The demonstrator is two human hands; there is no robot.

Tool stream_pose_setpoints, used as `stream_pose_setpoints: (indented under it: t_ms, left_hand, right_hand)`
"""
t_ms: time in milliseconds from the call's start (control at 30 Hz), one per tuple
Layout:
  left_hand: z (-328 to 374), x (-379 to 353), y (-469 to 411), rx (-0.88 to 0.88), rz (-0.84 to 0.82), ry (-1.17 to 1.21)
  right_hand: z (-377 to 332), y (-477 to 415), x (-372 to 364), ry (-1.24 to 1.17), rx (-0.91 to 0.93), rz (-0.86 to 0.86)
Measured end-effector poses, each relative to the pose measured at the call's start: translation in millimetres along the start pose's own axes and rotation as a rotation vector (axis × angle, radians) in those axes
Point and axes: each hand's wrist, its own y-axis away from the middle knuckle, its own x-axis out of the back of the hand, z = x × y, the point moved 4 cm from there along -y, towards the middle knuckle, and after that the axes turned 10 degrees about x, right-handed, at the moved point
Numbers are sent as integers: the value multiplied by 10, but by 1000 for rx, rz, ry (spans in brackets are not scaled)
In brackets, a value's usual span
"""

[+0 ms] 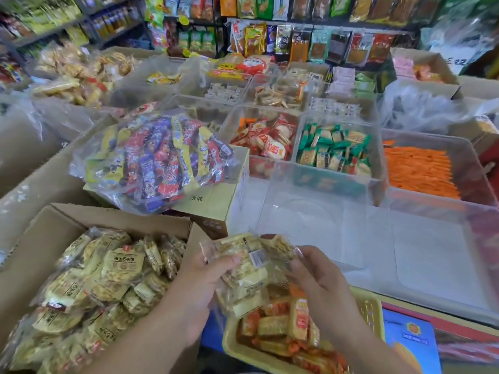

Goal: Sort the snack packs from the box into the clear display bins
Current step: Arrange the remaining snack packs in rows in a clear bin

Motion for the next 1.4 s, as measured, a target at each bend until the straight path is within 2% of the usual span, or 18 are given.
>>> stream_pose_setpoints:
  t_ms: [200,333,467,600,800,900,1033,1233,1333,1400]
  left_hand:
    - [-12,-101,-184,8,5,267]
    - [1,-170,-268,-10,-36,411]
    - [-1,-182,-391,-49,20,498]
    - [-61,-214,-465,-10,88,545]
    - [-184,-193,-459,-16,153,591]
    - [-253,-156,-468,-25,186,603]
    - [-296,-223,-490,-8,182,568]
    - [-302,-286,-532,23,187,573]
    - [-275,-288,-525,19,216,562]
    - [-265,-287,-514,17,227,533]
  right_hand:
    - [502,-519,540,-3,-85,58]
    - [878,-1015,728,125,-172,23]
    - [1242,-1518,551,333,-225,-207]
    - [1500,-1792,178,531,-208,-473]
    - [1686,-1749,-46,438,-346,-754]
    - [1693,-1756,7,434,-351,-849]
    - [1733,-1696,24,383,-407,-875]
    - [1542,-1721,76,303,-402,-744]
    - [1271,-1729,181,360,-258,-694]
    - [962,-1669,252,289,-106,-630]
